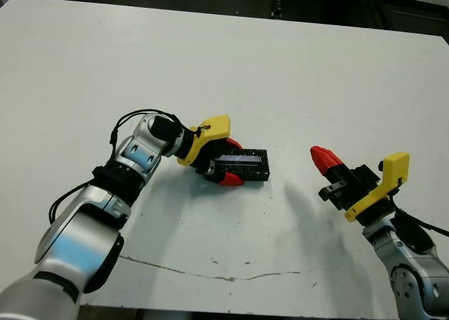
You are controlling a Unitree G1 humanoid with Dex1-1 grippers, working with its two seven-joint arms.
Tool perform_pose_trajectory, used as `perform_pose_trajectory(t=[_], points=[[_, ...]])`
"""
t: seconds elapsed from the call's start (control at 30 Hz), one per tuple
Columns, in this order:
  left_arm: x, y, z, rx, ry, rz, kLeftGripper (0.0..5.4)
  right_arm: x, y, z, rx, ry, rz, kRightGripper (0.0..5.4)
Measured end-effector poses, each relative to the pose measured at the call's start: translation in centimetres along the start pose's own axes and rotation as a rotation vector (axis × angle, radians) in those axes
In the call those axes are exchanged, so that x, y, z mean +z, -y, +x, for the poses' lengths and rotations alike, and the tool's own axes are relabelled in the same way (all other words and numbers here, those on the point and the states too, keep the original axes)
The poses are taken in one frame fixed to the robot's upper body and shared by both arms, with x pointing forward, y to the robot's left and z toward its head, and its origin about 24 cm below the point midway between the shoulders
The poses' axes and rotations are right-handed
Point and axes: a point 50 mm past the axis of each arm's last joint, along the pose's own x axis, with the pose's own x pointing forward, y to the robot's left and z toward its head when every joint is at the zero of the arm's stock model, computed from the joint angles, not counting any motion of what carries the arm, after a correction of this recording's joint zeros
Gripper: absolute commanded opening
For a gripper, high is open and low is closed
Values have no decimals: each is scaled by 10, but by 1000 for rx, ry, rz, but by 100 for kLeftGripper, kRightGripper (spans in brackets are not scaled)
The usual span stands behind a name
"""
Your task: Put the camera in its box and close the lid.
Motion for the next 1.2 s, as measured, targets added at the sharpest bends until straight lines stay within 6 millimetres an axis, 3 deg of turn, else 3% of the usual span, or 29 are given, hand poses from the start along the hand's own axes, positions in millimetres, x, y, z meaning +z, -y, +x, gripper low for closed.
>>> perform_pose_trajectory(t=[0.2, 0.73, 1.2], points=[[-3, 0, -5, 18, 15, -12, 539, 0, 0, 0, -2, -2, -4, 0], [-19, 13, -25, 29, 71, -79, 539, 0, 0, 0, 0, -1, -2, 0], [-58, 30, -112, 197, -20, -144, 539, 0, 0, 0, -1, -3, -2, 0]])
